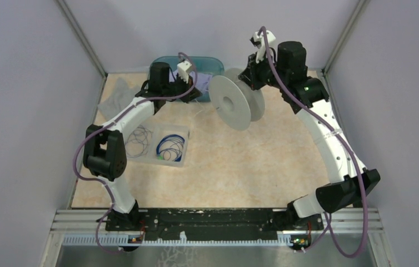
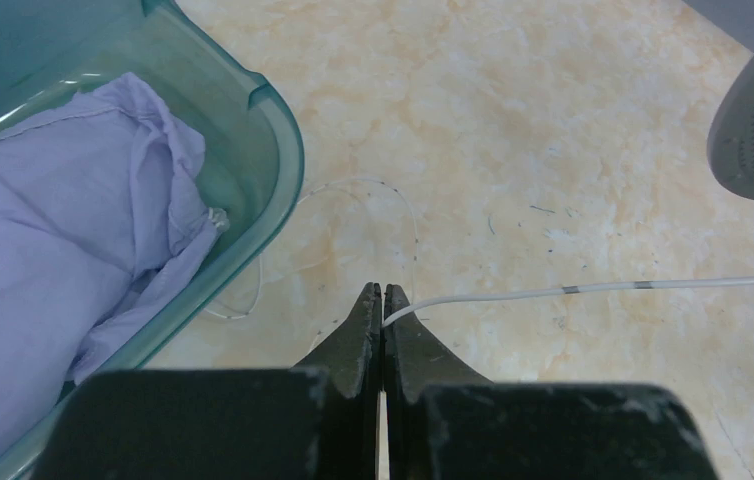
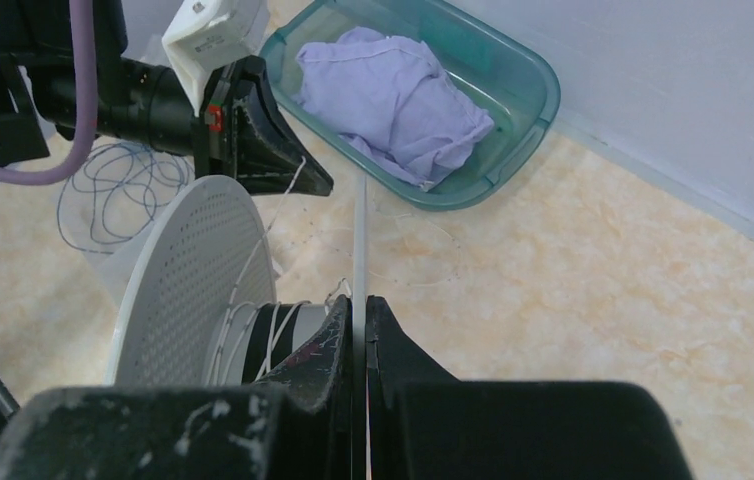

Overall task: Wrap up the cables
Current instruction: Wrap the cable around the cable reel.

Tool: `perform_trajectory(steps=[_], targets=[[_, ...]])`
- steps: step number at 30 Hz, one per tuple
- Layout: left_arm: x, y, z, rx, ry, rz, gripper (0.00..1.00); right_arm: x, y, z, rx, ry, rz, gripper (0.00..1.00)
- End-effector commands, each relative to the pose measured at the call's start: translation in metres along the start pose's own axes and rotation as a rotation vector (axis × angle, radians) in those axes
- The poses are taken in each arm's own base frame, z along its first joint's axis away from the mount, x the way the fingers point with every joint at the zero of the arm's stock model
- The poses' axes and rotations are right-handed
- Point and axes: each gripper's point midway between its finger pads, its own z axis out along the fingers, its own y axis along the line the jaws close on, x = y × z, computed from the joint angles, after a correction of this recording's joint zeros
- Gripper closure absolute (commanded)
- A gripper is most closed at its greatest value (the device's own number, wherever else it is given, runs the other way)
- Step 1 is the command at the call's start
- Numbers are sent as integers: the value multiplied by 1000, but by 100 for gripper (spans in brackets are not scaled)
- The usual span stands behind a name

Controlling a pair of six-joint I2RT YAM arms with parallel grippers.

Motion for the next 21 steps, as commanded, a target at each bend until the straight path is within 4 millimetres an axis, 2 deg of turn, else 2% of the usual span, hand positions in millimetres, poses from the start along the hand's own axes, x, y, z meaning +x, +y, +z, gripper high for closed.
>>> perform_trajectory(steps=[1,3,7,15,21], targets=[[12,-9,6,83,-11,-47,99,-62,6,-18,-15,-166,38,100],[21,-19,7,126,-16,-59,99,-68,0,-17,17,-175,64,100],[26,-37,4,199,-72,-51,99,-74,-12,-13,66,-178,111,100],[36,-66,8,321,-98,-43,99,-90,-7,-9,29,-214,167,100],[36,-81,15,386,-113,-58,90,-100,-4,-8,9,-230,189,100]])
